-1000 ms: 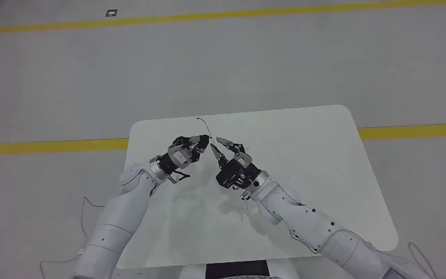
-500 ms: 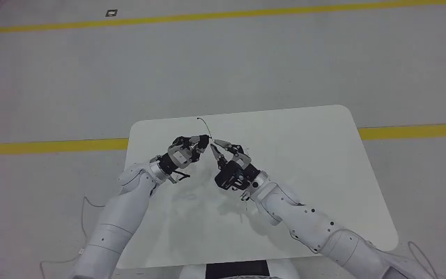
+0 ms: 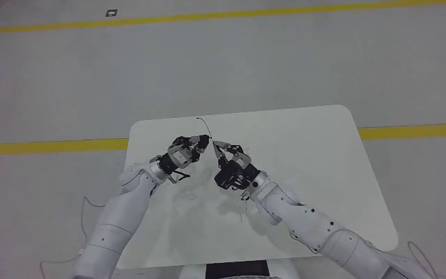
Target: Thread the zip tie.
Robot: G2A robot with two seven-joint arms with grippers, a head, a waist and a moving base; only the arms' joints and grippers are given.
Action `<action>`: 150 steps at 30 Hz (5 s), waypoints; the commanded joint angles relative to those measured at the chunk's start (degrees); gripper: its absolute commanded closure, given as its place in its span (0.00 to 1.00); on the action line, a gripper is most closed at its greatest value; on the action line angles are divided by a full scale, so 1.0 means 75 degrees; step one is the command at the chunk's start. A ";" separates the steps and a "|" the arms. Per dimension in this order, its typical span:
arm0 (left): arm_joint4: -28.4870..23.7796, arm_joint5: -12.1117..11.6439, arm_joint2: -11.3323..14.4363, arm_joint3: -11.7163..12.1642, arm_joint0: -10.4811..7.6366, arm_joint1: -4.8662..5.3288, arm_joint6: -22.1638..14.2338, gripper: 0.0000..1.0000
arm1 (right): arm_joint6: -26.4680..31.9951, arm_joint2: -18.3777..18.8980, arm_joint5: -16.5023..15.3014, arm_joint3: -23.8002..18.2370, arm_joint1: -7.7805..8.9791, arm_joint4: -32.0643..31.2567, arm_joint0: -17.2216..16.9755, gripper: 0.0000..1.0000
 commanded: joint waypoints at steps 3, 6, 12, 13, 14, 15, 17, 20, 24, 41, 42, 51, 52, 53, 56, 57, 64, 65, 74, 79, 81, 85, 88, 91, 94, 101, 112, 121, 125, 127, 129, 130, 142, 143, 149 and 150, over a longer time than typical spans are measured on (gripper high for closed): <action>0.0000 0.0000 0.0000 0.0000 0.0000 0.0000 0.0000 1.00 | -0.0038 0.0095 -0.0069 0.0014 -0.0011 0.0000 -0.0064 1.00; 0.0000 0.0000 0.0000 0.0000 0.0000 0.0000 0.0000 1.00 | -0.0039 0.0164 -0.0085 0.0026 -0.0013 0.0000 -0.0099 1.00; 0.0000 0.0000 0.0000 0.0000 0.0000 0.0000 0.0000 1.00 | -0.0025 0.0358 -0.0082 -0.0003 -0.0011 0.0000 -0.0217 1.00; 0.0000 0.0000 0.0000 0.0000 0.0000 0.0000 0.0000 1.00 | -0.0021 0.0410 -0.0087 -0.0008 -0.0009 0.0000 -0.0247 1.00; 0.0000 0.0000 0.0000 0.0000 0.0000 0.0000 0.0000 1.00 | -0.0020 0.0452 -0.0093 -0.0017 -0.0009 0.0000 -0.0272 1.00; 0.0000 0.0000 0.0000 0.0000 0.0000 0.0000 0.0000 1.00 | -0.0021 0.0495 -0.0104 -0.0025 -0.0008 0.0000 -0.0298 1.00; 0.0000 0.0000 0.0000 0.0000 0.0000 0.0000 0.0000 1.00 | -0.0020 0.0583 -0.0124 -0.0041 -0.0005 0.0000 -0.0352 1.00; 0.0000 0.0000 0.0000 0.0000 0.0000 0.0000 0.0000 1.00 | -0.0024 0.0713 -0.0153 -0.0075 -0.0002 0.0000 -0.0437 1.00; 0.0000 0.0000 0.0000 0.0000 0.0000 0.0000 0.0000 1.00 | -0.0027 0.0872 -0.0200 -0.0113 0.0004 0.0000 -0.0532 1.00; 0.0000 0.0000 0.0000 0.0000 0.0000 0.0000 0.0000 1.00 | -0.0026 0.1222 -0.0309 -0.0162 -0.0004 0.0000 -0.0783 1.00; 0.0000 0.0000 0.0000 0.0000 0.0000 0.0000 0.0000 1.00 | -0.0026 0.1241 -0.0311 -0.0162 -0.0006 0.0000 -0.0796 1.00; 0.0000 0.0000 0.0000 0.0000 0.0000 0.0000 0.0000 1.00 | -0.0026 0.1432 -0.0337 -0.0170 -0.0035 0.0000 -0.0925 1.00; 0.0000 0.0000 0.0000 0.0000 0.0000 0.0000 0.0000 1.00 | -0.0025 0.1450 -0.0338 -0.0170 -0.0038 0.0000 -0.0936 1.00; 0.0000 0.0000 0.0000 0.0000 0.0000 0.0000 0.0000 1.00 | -0.0024 0.1467 -0.0338 -0.0173 -0.0040 0.0000 -0.0948 1.00; 0.0000 0.0000 0.0000 0.0000 0.0000 0.0000 0.0000 1.00 | -0.0011 0.1531 -0.0335 -0.0183 -0.0044 0.0000 -0.0986 1.00; 0.0000 0.0000 0.0000 0.0000 0.0000 0.0000 0.0000 1.00 | 0.0000 0.1557 -0.0328 -0.0191 -0.0047 0.0000 -0.1005 1.00; 0.0000 0.0000 0.0000 0.0000 0.0000 0.0000 0.0000 1.00 | 0.0038 0.1663 -0.0341 -0.0230 -0.0073 0.0000 -0.1093 1.00; 0.0000 0.0000 0.0000 0.0000 0.0000 0.0000 0.0000 1.00 | 0.0041 0.1673 -0.0346 -0.0233 -0.0077 0.0000 -0.1100 1.00; 0.0000 0.0000 0.0000 0.0000 0.0000 0.0000 0.0000 1.00 | 0.0052 0.1762 -0.0365 -0.0269 -0.0088 0.0000 -0.1169 1.00; 0.0000 0.0000 0.0000 0.0000 0.0000 0.0000 0.0000 1.00 | 0.0058 0.1834 -0.0330 -0.0297 -0.0084 0.0000 -0.1230 1.00; 0.0000 0.0000 0.0000 0.0000 0.0000 0.0000 0.0000 1.00 | 0.0063 0.1877 -0.0327 -0.0317 -0.0083 0.0000 -0.1266 1.00; 0.0000 0.0000 0.0000 0.0000 0.0000 0.0000 0.0000 1.00 | 0.0081 0.1970 -0.0324 -0.0351 -0.0084 0.0000 -0.1338 1.00; 0.0000 0.0000 0.0000 0.0000 0.0000 0.0000 0.0000 1.00 | 0.0083 0.2037 -0.0340 -0.0373 -0.0086 0.0000 -0.1390 1.00; 0.0000 0.0000 0.0000 0.0000 0.0000 0.0000 0.0000 1.00 | 0.0076 0.2087 -0.0363 -0.0382 -0.0092 0.0000 -0.1423 1.00; 0.0000 0.0000 0.0000 0.0000 0.0000 0.0000 0.0000 1.00 | 0.0068 0.2149 -0.0373 -0.0392 -0.0103 0.0000 -0.1470 1.00; 0.0000 0.0000 0.0000 0.0000 0.0000 0.0000 0.0000 1.00 | 0.0033 0.2357 -0.0399 -0.0461 -0.0131 0.0014 -0.1623 1.00; 0.0000 0.0000 0.0000 0.0000 0.0000 0.0000 0.0000 1.00 | 0.0113 0.2385 -0.0502 -0.0472 -0.0148 0.0000 -0.1669 0.00; -0.0034 -0.0031 0.0005 -0.0163 0.0060 0.0001 0.0138 1.00 | 0.0027 0.2743 -0.0614 -0.0547 -0.0141 0.0333 -0.1803 0.00; 0.0131 -0.0031 -0.0103 -0.0499 0.0171 0.0063 0.0008 1.00 | -0.0072 0.3075 -0.0703 -0.0616 -0.0118 0.0530 -0.1935 0.00; 0.0268 -0.0017 -0.0162 -0.0742 0.0230 0.0102 -0.0080 1.00 | -0.0112 0.3248 -0.0717 -0.0665 -0.0110 0.0635 -0.2003 0.00; 0.0325 0.0007 -0.0229 -0.0988 0.0321 0.0136 -0.0115 1.00 | -0.0141 0.3404 -0.0717 -0.0703 -0.0104 0.0704 -0.2073 0.00; 0.0361 0.0024 -0.0255 -0.1113 0.0365 0.0152 -0.0123 1.00 | -0.0152 0.3471 -0.0704 -0.0721 -0.0102 0.0736 -0.2103 0.00; 0.0604 0.0219 -0.0502 -0.2445 0.0848 0.0302 0.0006 1.00 | -0.0178 0.4004 -0.0685 -0.0947 -0.0119 0.0923 -0.2411 0.00; 0.0623 0.0232 -0.0500 -0.2492 0.0861 0.0308 0.0006 1.00 | -0.0162 0.4016 -0.0681 -0.0943 -0.0121 0.0923 -0.2428 0.00; 0.0623 0.0232 -0.0500 -0.2492 0.0861 0.0308 0.0006 1.00 | -0.0162 0.4016 -0.0681 -0.0943 -0.0121 0.0923 -0.2428 0.00; 0.0623 0.0232 -0.0500 -0.2492 0.0861 0.0308 0.0006 1.00 | -0.0162 0.4016 -0.0681 -0.0943 -0.0121 0.0923 -0.2428 0.00</action>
